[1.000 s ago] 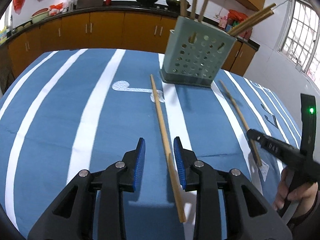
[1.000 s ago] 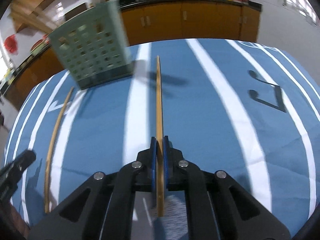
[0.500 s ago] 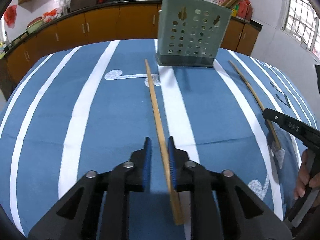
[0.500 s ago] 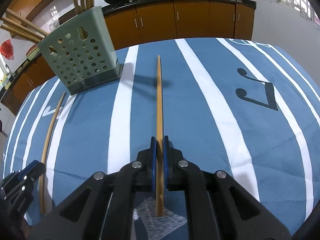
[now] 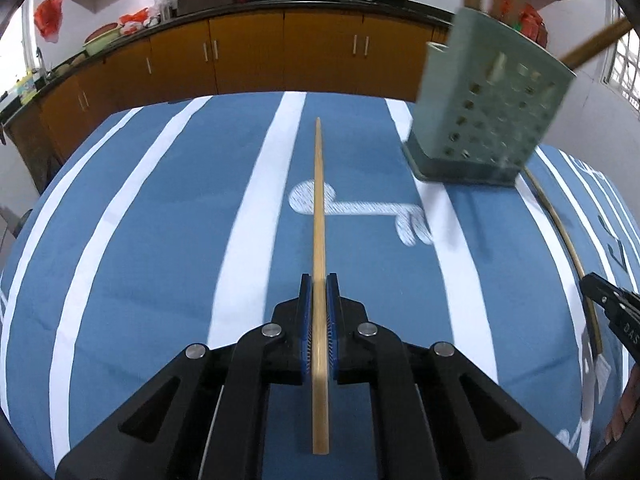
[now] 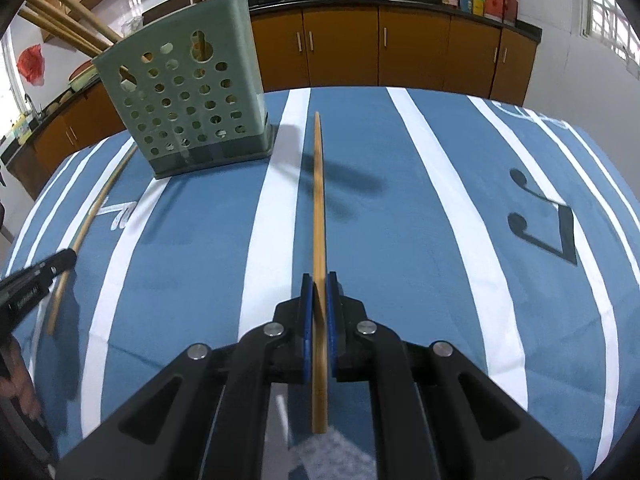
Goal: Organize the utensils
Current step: 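Grasp the last chopstick with the right gripper while the left gripper grasps another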
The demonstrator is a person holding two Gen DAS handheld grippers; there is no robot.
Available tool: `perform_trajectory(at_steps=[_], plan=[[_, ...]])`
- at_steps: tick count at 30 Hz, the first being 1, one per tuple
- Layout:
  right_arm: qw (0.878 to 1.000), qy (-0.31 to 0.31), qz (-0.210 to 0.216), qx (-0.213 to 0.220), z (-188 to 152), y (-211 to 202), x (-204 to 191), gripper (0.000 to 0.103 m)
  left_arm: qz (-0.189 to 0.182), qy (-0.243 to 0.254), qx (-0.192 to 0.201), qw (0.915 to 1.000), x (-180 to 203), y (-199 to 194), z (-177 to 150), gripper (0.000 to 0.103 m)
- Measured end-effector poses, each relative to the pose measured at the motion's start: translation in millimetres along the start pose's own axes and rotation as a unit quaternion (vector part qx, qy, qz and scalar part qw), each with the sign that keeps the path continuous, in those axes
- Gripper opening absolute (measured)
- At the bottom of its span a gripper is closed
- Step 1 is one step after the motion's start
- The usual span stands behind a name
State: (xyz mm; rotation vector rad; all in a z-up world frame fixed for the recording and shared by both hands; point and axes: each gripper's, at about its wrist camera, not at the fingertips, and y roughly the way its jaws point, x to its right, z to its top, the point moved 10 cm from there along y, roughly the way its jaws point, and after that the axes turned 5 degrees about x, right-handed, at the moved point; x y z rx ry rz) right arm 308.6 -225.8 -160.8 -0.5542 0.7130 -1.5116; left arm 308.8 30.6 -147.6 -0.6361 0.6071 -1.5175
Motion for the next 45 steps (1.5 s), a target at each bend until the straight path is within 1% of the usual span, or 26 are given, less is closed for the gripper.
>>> perform_trajectory(at_steps=[3,16,45], plan=[[1.000,-0.002,-0.005,0.005,3.7,3.4,1.3,0.008,-0.006,-0.012,0.001,0.9999,-3.2,1.5,1.8,0.008],[1.000,0.005,-0.001,0.006,4.5,4.8,2.9,0.008,-0.016,-0.022,0.000,0.9996,-2.5,2.6,2.8,0.009],[1.000,0.014,0.001,0.007,2.8,5.0,2.9,0.008,-0.014,-0.021,0.000,0.9997,-1.0,2.4,3.3,0.009]])
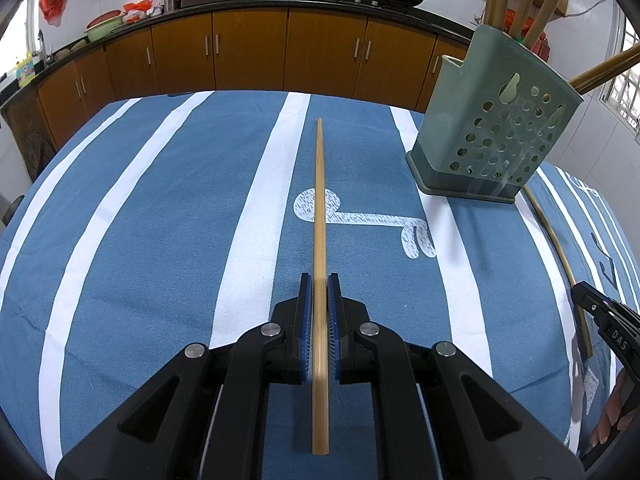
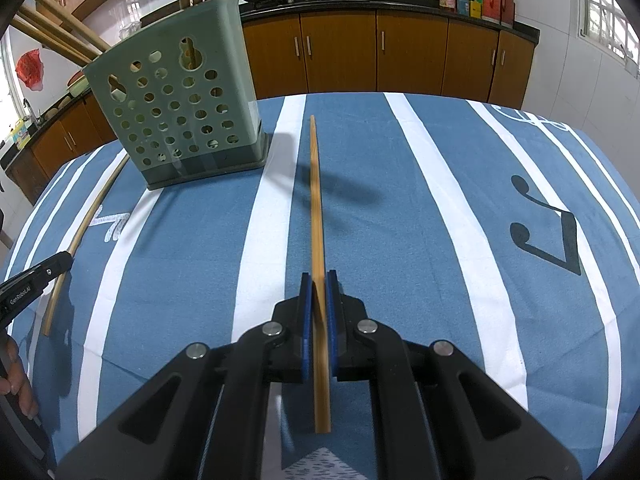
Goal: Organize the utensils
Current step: 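Grasp the last chopstick with the right gripper while the left gripper grasps another, then lift both chopsticks upright and carry them over the green holder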
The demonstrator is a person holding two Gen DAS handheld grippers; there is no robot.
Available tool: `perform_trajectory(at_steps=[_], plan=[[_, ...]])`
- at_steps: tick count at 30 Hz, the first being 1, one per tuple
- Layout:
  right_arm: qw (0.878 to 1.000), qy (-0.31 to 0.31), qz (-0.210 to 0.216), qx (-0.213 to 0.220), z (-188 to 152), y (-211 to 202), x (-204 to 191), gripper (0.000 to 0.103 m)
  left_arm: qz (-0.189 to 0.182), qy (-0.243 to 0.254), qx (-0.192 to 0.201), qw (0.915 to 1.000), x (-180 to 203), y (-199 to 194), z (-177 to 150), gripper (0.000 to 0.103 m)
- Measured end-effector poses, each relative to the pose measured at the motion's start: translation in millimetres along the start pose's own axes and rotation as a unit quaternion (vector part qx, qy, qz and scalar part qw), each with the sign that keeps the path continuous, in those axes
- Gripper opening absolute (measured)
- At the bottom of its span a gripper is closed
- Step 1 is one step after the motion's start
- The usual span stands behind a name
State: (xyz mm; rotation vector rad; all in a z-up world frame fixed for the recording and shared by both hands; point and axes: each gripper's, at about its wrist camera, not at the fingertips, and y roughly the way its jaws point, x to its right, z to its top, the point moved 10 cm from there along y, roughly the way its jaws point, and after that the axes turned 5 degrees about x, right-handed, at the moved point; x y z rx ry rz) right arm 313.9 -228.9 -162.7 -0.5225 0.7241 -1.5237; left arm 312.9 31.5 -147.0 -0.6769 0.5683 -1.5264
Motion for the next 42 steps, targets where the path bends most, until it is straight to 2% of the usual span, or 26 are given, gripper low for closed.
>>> perform_trajectory(at_steps=[13,19,28,37,42], plan=[[1.000,0.006,0.009,0.002,-7,-10,0,0.008,0.011,0.031,-0.005,0.9994,3,-10,-10,0.008],[0.999,0.007,0.011,0.038,7,-37,4,0.008,0.008,0.027,-0.004,0.9996,0,-21,-10,0.008],[0.994,0.009,0.008,0.109,46,-85,13,0.008,-0.002,0.029,0.054,0.9981,-3,-65,20,0.007],[0.982,0.010,0.017,0.186,90,-134,13,0.008,-0.027,0.012,0.138,0.9900,-5,-124,73,0.007],[0.979,0.007,0.021,0.204,102,-145,8,0.008,-0.036,0.014,0.164,0.9857,-4,-142,90,0.007]])
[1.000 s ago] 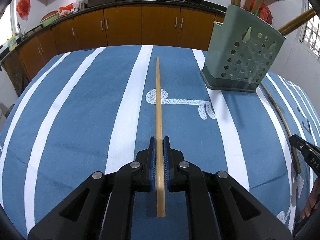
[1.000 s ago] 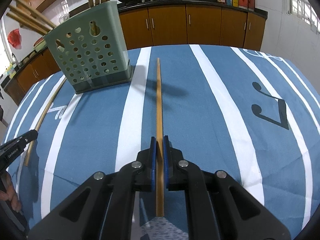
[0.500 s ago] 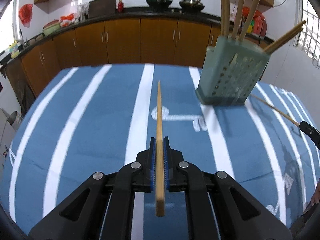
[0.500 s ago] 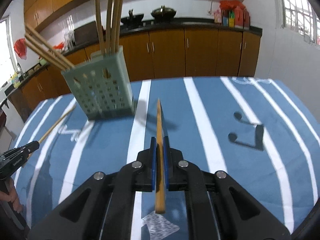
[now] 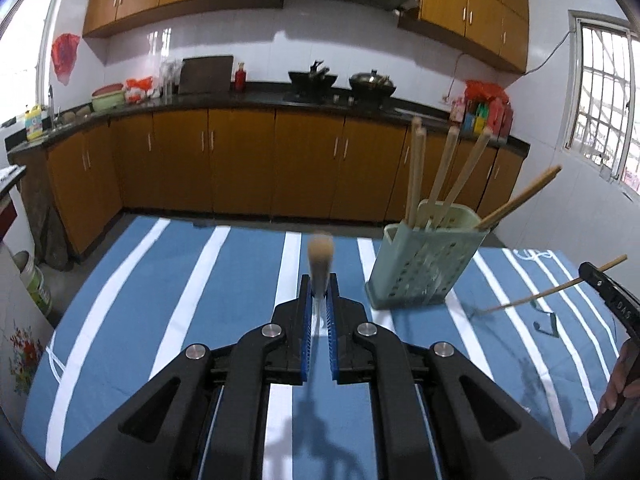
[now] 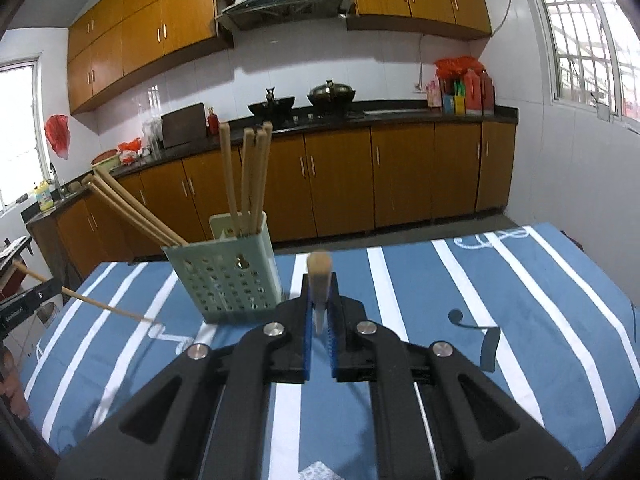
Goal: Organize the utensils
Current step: 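Lift both chopsticks upright and carry them over the green holder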
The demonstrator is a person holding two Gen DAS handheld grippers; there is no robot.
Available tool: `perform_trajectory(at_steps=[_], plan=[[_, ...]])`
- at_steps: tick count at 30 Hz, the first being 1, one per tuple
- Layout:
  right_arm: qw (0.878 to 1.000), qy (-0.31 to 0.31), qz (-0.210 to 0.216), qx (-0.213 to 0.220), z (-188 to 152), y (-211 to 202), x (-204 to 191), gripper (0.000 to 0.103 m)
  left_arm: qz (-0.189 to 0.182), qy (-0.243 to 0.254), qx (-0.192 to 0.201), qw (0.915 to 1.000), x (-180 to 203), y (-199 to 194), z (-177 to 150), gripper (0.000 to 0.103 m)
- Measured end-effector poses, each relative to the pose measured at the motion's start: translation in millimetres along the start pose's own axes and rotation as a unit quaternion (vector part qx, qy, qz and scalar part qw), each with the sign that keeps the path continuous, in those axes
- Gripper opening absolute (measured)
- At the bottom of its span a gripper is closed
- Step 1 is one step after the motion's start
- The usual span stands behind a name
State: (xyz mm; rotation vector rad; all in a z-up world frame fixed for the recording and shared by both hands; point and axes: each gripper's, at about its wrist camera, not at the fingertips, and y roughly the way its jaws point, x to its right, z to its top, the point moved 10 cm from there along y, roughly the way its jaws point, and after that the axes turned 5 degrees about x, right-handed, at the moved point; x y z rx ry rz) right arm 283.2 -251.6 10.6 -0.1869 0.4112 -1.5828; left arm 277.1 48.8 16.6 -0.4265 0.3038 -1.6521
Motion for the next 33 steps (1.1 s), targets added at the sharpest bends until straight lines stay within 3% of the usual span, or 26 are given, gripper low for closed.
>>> perform_trajectory(at_steps=[9,16,26,33], plan=[[1.000,-0.009,0.011,0.010,12,-3,-10,0.008,-0.012,0.009,0.009,0.9999,10,-3,11,0.007],[0.998,0.017,0.057,0.034,54,-26,-14,0.008,-0.058,0.008,0.028,0.9979,31,-24,29,0.007],[0.984,0.014,0.105,0.140,140,-72,-41,0.008,-0.129,0.026,0.104,0.9858,94,-57,90,0.007],[0.976,-0.010,0.103,0.191,170,-63,-62,0.008,-0.118,0.011,0.168,0.9787,113,-49,138,0.007]])
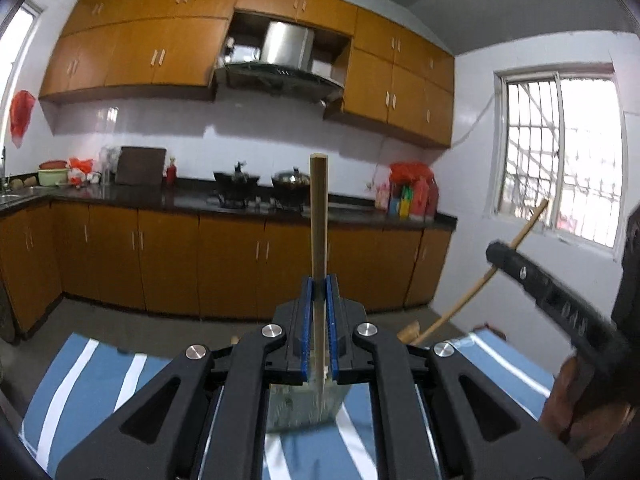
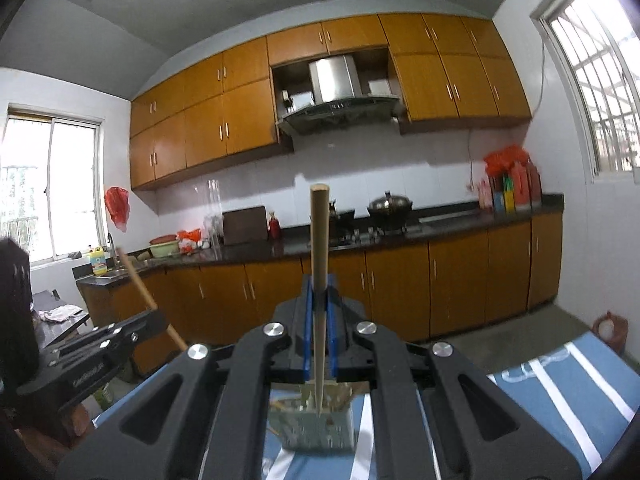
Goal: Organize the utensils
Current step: 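Lift both chopsticks upright and carry them over the green holder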
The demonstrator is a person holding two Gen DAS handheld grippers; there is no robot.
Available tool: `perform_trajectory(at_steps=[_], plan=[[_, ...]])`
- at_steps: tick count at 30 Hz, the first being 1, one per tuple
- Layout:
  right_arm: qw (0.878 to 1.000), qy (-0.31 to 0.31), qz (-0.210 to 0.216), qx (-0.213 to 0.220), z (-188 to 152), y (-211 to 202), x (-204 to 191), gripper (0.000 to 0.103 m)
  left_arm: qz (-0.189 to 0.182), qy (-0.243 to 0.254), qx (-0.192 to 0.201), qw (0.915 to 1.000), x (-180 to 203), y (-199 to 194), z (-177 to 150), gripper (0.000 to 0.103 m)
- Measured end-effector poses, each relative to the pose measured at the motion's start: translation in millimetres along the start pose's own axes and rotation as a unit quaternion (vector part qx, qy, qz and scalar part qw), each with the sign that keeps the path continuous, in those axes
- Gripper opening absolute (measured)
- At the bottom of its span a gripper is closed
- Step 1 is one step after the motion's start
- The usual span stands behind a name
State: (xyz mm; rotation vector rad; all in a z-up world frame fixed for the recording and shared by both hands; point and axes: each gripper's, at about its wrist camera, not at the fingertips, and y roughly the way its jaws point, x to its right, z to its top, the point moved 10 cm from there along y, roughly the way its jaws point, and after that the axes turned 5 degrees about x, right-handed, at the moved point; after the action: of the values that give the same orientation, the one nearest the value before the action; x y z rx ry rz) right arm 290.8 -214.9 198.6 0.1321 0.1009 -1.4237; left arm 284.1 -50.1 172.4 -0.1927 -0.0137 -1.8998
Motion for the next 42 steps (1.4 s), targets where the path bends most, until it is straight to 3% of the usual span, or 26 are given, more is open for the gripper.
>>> perform_trajectory(at_steps=[12,23,36,38,40,42], plan=[[1.000,0.000,-0.005,-0.001,-27,66,4,0.008,0.056,-0.014,0.046,0.9973,-27,44,5,0.007],[0.999,0.010,-0.007,0.029,-15,89,4,0.008,0.052,-0.018,0.031,0.9980,-30,56,-10,0.007],[0.999,-0.011,-0.015,-0.026,-73,110,-2,0.008,0.051,-0.013,0.003,0.9986,-33,73,-36,0.007],[0.999,-0.005,-0.016,-0.028,-76,107,0,0.012,0.050,-0.017,-0.009,0.9986,-33,77,-40,0.007],[1.000,0.003,-0.017,-0.025,-74,101,3,0.027,0.050,-0.028,-0.011,0.9983,-35,76,-40,0.008],[1.000,0.009,-0.017,-0.024,-71,97,7,0.028,0.052,-0.033,-0.005,0.9981,-37,72,-34,0.012]])
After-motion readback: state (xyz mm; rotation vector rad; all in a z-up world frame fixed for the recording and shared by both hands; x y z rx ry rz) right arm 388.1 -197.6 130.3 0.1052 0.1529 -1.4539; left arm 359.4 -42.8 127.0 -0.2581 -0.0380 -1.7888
